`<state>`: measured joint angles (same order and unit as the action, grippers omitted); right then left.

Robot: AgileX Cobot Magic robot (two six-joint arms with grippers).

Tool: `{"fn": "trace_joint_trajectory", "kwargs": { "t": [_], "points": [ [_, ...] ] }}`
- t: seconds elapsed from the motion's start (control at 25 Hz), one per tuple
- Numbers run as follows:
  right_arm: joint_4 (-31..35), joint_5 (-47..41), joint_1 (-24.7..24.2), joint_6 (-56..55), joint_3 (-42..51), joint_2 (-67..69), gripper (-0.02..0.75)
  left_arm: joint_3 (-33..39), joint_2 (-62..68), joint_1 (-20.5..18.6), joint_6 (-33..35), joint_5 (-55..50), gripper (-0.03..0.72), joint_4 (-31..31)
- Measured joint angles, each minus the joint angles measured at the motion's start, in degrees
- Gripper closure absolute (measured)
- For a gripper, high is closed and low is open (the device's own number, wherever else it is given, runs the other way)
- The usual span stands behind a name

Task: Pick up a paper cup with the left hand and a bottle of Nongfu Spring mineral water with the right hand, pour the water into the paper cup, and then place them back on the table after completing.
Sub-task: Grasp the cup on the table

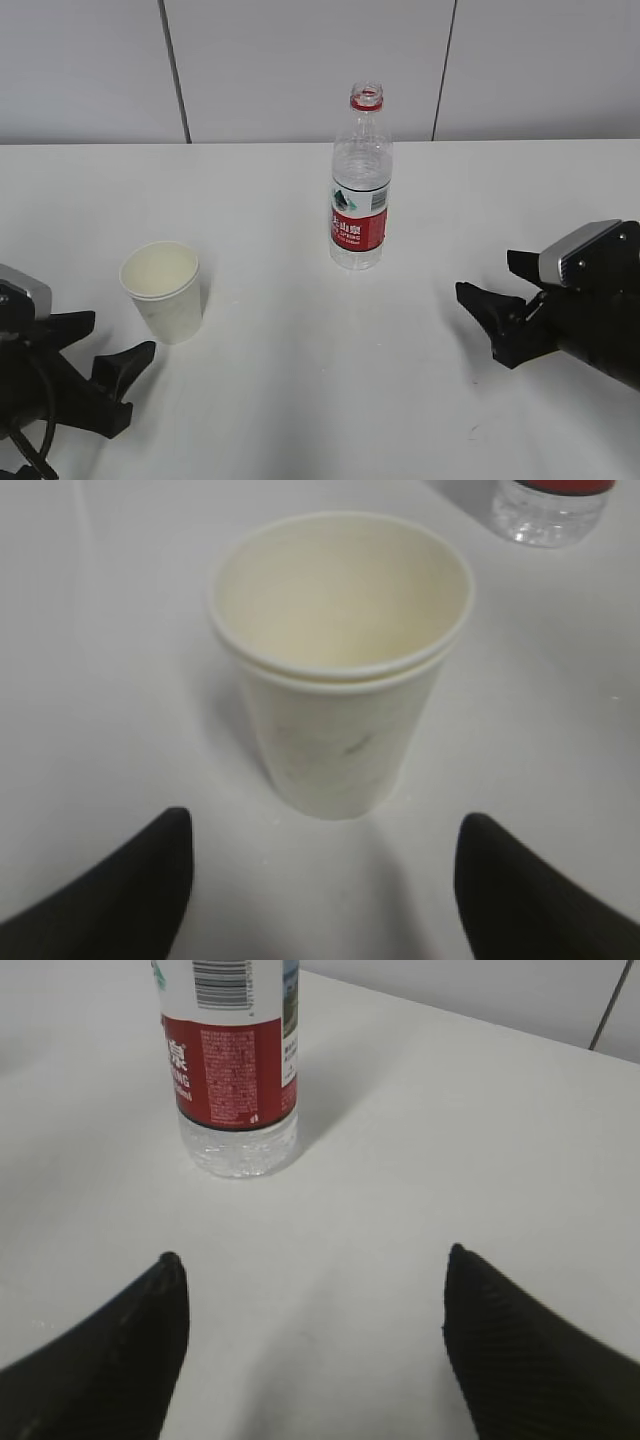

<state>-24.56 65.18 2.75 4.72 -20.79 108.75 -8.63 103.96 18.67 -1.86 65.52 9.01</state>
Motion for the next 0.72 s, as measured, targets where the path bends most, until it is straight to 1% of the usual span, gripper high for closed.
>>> {"fn": "trace_joint_trajectory", "kwargs": {
  "t": [0.08, 0.2, 0.56, 0.72],
  "points": [
    [0.0, 0.13, 0.0, 0.11, -0.11, 0.0, 0.15, -0.86, 0.0, 0.0, -0.19, 0.0, 0.188, 1.76],
    [0.0, 0.24, 0.0, 0.23, -0.33, 0.0, 0.15, -2.67, 1.19, -0.18, -0.32, 0.22, 0.187, 2.74],
    [-0.6, 0.35, 0.0, 0.33, -0.7, 0.84, 0.15, -7.25, 9.34, -4.81, -1.8, 0.0, 0.181, 10.64],
    [-0.97, 0.45, 0.0, 0.33, -0.93, 0.93, 0.15, -9.92, 9.66, -5.57, -2.4, 0.06, 0.177, 12.64]
  ]
}}
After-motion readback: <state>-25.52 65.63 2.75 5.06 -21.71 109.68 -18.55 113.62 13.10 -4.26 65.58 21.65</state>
